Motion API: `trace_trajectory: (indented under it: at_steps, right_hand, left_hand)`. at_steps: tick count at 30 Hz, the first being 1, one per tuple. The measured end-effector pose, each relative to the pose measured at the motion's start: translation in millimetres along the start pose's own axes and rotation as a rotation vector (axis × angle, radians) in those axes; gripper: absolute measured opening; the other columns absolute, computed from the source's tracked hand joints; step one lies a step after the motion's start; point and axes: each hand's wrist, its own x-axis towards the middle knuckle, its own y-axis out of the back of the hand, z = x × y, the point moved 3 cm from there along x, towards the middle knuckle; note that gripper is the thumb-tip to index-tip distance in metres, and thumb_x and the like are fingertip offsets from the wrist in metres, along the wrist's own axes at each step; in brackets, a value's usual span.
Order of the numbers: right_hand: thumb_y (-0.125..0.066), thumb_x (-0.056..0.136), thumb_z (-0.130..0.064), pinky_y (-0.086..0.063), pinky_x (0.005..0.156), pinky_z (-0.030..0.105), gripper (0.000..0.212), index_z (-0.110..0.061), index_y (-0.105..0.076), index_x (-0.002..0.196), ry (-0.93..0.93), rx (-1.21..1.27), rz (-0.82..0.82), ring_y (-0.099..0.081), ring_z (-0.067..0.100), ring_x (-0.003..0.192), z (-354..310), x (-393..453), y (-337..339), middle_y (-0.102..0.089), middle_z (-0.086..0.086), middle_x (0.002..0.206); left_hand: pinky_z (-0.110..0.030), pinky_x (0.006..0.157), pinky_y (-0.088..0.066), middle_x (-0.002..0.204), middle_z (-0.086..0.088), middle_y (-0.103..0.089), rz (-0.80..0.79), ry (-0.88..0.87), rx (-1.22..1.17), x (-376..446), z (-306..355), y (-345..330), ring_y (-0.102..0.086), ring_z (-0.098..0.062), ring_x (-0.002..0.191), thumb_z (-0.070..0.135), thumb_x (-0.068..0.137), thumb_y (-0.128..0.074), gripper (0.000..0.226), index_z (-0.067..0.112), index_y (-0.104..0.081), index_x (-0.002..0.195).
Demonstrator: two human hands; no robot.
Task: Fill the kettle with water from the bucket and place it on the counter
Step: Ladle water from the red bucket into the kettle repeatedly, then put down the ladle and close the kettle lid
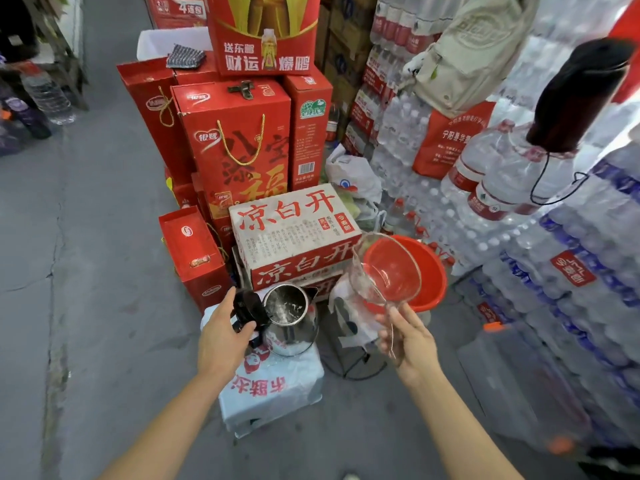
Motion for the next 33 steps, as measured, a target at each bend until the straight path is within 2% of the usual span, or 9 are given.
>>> trace_trajectory:
  at_steps: [4, 8, 14, 18, 21, 23, 26, 29, 33]
  right_hand:
    - [-0.067, 0.09, -0.004, -0.047, 0.039, 0.024, 0.056, -0.016, -0.049, 0.142, 0.051, -0.11, 0.119, -0.062, 0.016, 0.043, -24, 29, 29, -0.067, 0.005, 0.065]
    - [-0.067, 0.088, 0.001, -0.047, 0.042, 0.027, 0.069, -0.012, -0.039, 0.149, 0.055, -0.215, 0.188, -0.064, 0.02, 0.05, -32, 66, 46, -0.064, 0.013, 0.071]
    - [-0.07, 0.086, -0.003, -0.041, 0.037, 0.02, 0.061, -0.009, -0.048, 0.142, 0.066, -0.406, 0.242, -0.056, 0.011, 0.036, -37, 115, 60, -0.066, 0.022, 0.078]
    - [-0.07, 0.085, -0.001, -0.044, 0.042, 0.023, 0.043, 0.001, -0.059, 0.127, 0.038, -0.565, 0.254, -0.058, 0.021, 0.046, -38, 135, 72, -0.068, 0.023, 0.077]
    - [-0.072, 0.086, -0.01, -0.048, 0.072, 0.029, 0.04, 0.0, -0.064, 0.124, 0.092, -0.865, 0.284, -0.069, 0.032, 0.085, -41, 140, 80, -0.072, 0.019, 0.103]
    - [-0.071, 0.086, -0.021, -0.047, 0.086, 0.033, 0.043, -0.008, -0.065, 0.127, 0.194, -1.198, 0.312, -0.063, 0.033, 0.111, -45, 139, 82, -0.069, 0.011, 0.122]
    - [-0.076, 0.08, -0.017, -0.05, 0.091, 0.045, 0.045, -0.006, -0.067, 0.123, 0.579, -1.533, 0.297, -0.06, 0.037, 0.112, -41, 133, 80, -0.069, 0.014, 0.119]
    - [-0.084, 0.068, -0.005, -0.055, 0.083, 0.05, 0.048, -0.001, -0.071, 0.115, 0.951, -1.541, 0.134, -0.066, 0.038, 0.097, -22, 120, 63, -0.073, 0.015, 0.107]
    - [-0.084, 0.069, -0.004, -0.057, 0.086, 0.045, 0.048, -0.002, -0.072, 0.115, 1.101, -1.49, -0.162, -0.069, 0.032, 0.098, 15, 99, 25, -0.073, 0.012, 0.108]
  left_hand:
    - [-0.047, 0.092, -0.05, 0.14, -0.006, -0.054, 0.024, 0.015, 0.037, 0, -9, -6, -0.055, -0.028, 0.122, 0.02, 0.082, -0.073, 0.078, 0.026, -0.032, 0.148]
    - [-0.05, 0.096, -0.048, 0.137, -0.01, -0.057, 0.067, 0.045, -0.001, 2, -12, -12, -0.057, -0.03, 0.121, 0.013, 0.08, -0.074, 0.076, 0.021, -0.036, 0.146]
    - [-0.051, 0.096, -0.049, 0.139, -0.002, -0.055, 0.091, 0.08, -0.055, 5, -8, -24, -0.057, -0.026, 0.121, 0.011, 0.081, -0.073, 0.079, 0.033, -0.032, 0.146]
    - [-0.053, 0.093, -0.05, 0.132, -0.003, -0.06, 0.09, 0.112, -0.061, 5, -7, -29, -0.061, -0.027, 0.113, 0.013, 0.081, -0.073, 0.076, 0.035, -0.034, 0.142]
    - [-0.049, 0.09, -0.051, 0.123, -0.004, -0.061, 0.128, 0.098, -0.085, 0, -1, -28, -0.06, -0.026, 0.106, 0.005, 0.082, -0.07, 0.067, 0.033, -0.041, 0.136]
    - [-0.049, 0.089, -0.051, 0.124, -0.008, -0.061, 0.164, 0.108, -0.092, -2, -1, -29, -0.06, -0.03, 0.108, 0.004, 0.082, -0.071, 0.068, 0.034, -0.041, 0.136]
    - [-0.049, 0.092, -0.05, 0.128, -0.009, -0.06, 0.192, 0.124, -0.111, -5, 3, -31, -0.059, -0.03, 0.114, 0.004, 0.081, -0.071, 0.069, 0.031, -0.042, 0.138]
    - [-0.044, 0.096, -0.05, 0.132, -0.004, -0.058, 0.208, 0.15, -0.095, -8, 12, -33, -0.059, -0.026, 0.115, 0.006, 0.081, -0.072, 0.07, 0.027, -0.043, 0.141]
    - [-0.046, 0.099, -0.047, 0.139, -0.001, -0.054, 0.18, 0.082, 0.037, -8, 21, -35, -0.054, -0.024, 0.123, 0.017, 0.083, -0.072, 0.073, 0.032, -0.037, 0.145]
